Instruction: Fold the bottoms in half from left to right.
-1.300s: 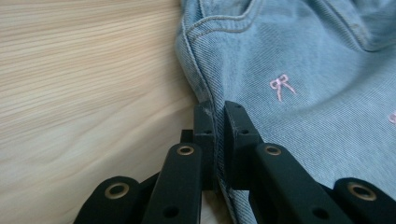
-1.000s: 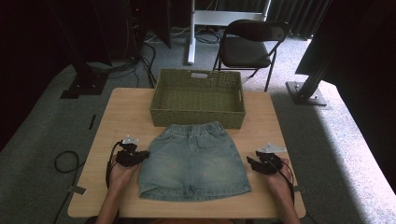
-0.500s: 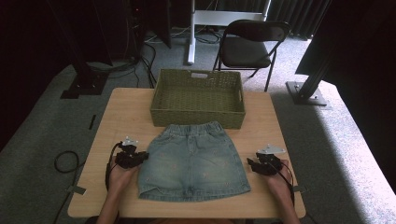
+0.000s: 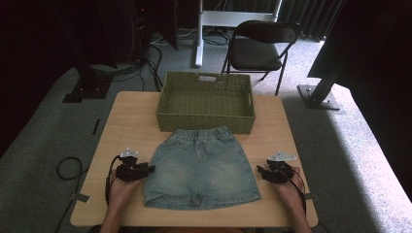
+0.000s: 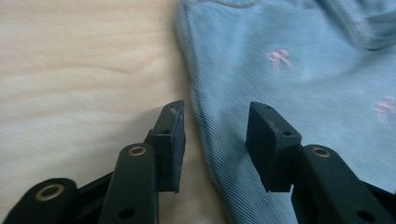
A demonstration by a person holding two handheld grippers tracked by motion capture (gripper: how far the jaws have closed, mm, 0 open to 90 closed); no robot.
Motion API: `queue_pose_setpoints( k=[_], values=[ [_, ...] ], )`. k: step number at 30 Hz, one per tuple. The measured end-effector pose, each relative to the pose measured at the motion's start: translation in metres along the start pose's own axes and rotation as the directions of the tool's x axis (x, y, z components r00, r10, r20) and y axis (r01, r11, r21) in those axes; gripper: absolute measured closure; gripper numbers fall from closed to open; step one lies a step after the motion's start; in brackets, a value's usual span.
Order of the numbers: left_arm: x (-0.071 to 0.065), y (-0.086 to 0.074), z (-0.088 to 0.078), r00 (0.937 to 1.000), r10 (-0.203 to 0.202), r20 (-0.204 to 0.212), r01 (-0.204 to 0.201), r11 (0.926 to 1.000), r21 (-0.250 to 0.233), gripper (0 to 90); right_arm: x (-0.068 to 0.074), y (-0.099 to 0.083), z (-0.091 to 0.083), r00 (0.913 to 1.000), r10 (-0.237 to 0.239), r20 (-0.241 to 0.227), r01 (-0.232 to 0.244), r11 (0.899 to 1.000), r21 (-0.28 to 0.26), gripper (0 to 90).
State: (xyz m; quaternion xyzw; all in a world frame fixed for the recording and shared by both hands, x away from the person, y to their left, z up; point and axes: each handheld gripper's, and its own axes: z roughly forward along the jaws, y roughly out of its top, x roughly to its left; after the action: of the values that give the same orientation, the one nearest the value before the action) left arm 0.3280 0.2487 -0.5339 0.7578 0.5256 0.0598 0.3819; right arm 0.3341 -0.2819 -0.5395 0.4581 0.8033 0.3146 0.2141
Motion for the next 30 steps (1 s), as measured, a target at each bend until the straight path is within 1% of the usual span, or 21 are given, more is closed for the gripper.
queue_pose_setpoints(
  k=[3, 5, 6, 7, 8, 9, 10, 11, 12, 14, 16, 17, 18, 19, 20, 21, 23, 25, 26, 28, 30],
  values=[
    [-0.002, -0.004, -0.002, 0.9994, -0.021, 0.027, 0.022, 0.9998, -0.004, 57.2, 0.000, 0.000, 0.000, 1.0000, 0.002, 0.000, -0.002, 1.000, -0.001, 47.8],
    [-0.005, -0.006, -0.001, 0.9989, -0.024, 0.040, 0.025, 0.9997, -0.003, 57.4, 0.001, 0.000, 0.000, 1.0000, 0.001, -0.001, -0.001, 1.000, -0.002, 47.8],
    [-0.007, -0.007, -0.001, 0.9992, -0.018, 0.034, 0.018, 0.9998, -0.001, 59.4, 0.001, 0.000, 0.000, 1.0000, 0.001, -0.002, -0.001, 1.000, -0.003, 47.8],
    [-0.009, -0.007, 0.000, 0.9999, -0.006, 0.012, 0.006, 1.0000, 0.005, 64.7, 0.001, 0.000, 0.000, 1.0000, 0.002, -0.002, -0.002, 1.000, -0.003, 47.8],
    [-0.010, -0.006, 0.000, 1.0000, 0.007, -0.005, -0.007, 0.9999, 0.012, 73.3, 0.001, 0.000, 0.000, 1.0000, 0.001, -0.002, -0.001, 1.000, -0.004, 47.8],
    [-0.010, -0.006, 0.000, 0.9998, 0.011, -0.013, -0.011, 0.9997, 0.021, 80.3, 0.001, 0.000, 0.000, 1.0000, 0.002, -0.001, -0.002, 1.000, -0.004, 47.8],
    [-0.009, -0.006, -0.001, 0.9998, 0.013, -0.014, -0.013, 0.9997, 0.019, 84.1, 0.001, 0.000, 0.000, 1.0000, 0.003, -0.002, -0.003, 1.000, -0.005, 47.8],
    [-0.009, -0.005, -0.001, 0.9997, 0.018, -0.018, -0.018, 0.9996, 0.022, 85.1, 0.001, -0.001, 0.000, 1.0000, 0.004, -0.002, -0.004, 1.000, -0.006, 47.7],
    [-0.009, -0.005, -0.003, 0.9990, 0.028, -0.034, -0.028, 0.9995, 0.018, 85.6, 0.001, -0.001, 0.000, 1.0000, 0.005, -0.002, -0.005, 1.000, -0.006, 47.6],
    [-0.008, -0.005, -0.007, 0.9990, 0.028, -0.036, -0.027, 0.9996, 0.009, 85.9, 0.001, -0.001, -0.001, 1.0000, 0.007, -0.004, -0.007, 1.000, -0.006, 47.5],
    [-0.004, -0.005, -0.012, 0.9991, 0.011, -0.041, -0.011, 0.9999, -0.008, 86.1, 0.000, -0.002, -0.001, 1.0000, 0.008, -0.004, -0.008, 1.000, -0.005, 47.4],
    [-0.003, -0.005, -0.013, 0.9986, 0.010, -0.052, -0.011, 0.9999, -0.009, 86.1, 0.000, -0.002, -0.001, 1.0000, 0.008, -0.004, -0.008, 1.000, -0.005, 47.4],
    [0.000, -0.005, -0.016, 0.9970, 0.005, -0.078, -0.006, 0.9999, -0.011, 86.1, 0.000, -0.002, -0.001, 1.0000, 0.008, -0.004, -0.008, 1.000, -0.005, 47.4],
    [0.003, -0.006, -0.018, 0.9960, -0.001, -0.089, 0.000, 0.9999, -0.010, 86.2, 0.000, -0.002, -0.001, 1.0000, 0.007, -0.003, -0.007, 1.000, -0.005, 47.4],
    [0.006, -0.006, -0.020, 0.9959, -0.013, -0.089, 0.011, 0.9998, -0.014, 86.2, 0.000, -0.002, -0.001, 1.0000, 0.006, -0.003, -0.006, 1.000, -0.005, 47.4],
    [0.009, -0.007, -0.023, 0.9959, -0.031, -0.085, 0.029, 0.9992, -0.026, 86.2, 0.000, -0.002, -0.001, 1.0000, 0.006, -0.003, -0.006, 1.000, -0.005, 47.4],
    [0.011, -0.006, -0.026, 0.9971, -0.035, -0.068, 0.032, 0.9988, -0.038, 86.1, 0.000, -0.002, -0.001, 1.0000, 0.008, -0.005, -0.008, 1.000, -0.006, 47.4],
    [0.006, -0.004, -0.027, 0.9978, -0.015, -0.064, 0.012, 0.9988, -0.047, 86.0, 0.000, -0.002, 0.000, 1.0000, 0.008, -0.004, -0.008, 1.000, -0.007, 47.4],
    [0.002, -0.001, -0.028, 0.9993, -0.007, -0.036, 0.005, 0.9979, -0.064, 86.0, 0.001, -0.001, 0.000, 1.0000, 0.007, -0.002, -0.007, 1.000, -0.006, 47.5],
    [-0.004, 0.003, -0.030, 0.9999, 0.012, 0.002, -0.012, 0.9958, -0.090, 85.9, 0.002, -0.001, 0.000, 1.0000, 0.005, -0.001, -0.005, 1.000, -0.005, 47.5],
    [-0.017, 0.011, -0.031, 0.9978, 0.058, 0.031, -0.054, 0.9926, -0.108, 85.8, 0.002, -0.001, 0.000, 1.0000, 0.005, -0.003, -0.005, 1.000, -0.006, 47.5]
  ],
)
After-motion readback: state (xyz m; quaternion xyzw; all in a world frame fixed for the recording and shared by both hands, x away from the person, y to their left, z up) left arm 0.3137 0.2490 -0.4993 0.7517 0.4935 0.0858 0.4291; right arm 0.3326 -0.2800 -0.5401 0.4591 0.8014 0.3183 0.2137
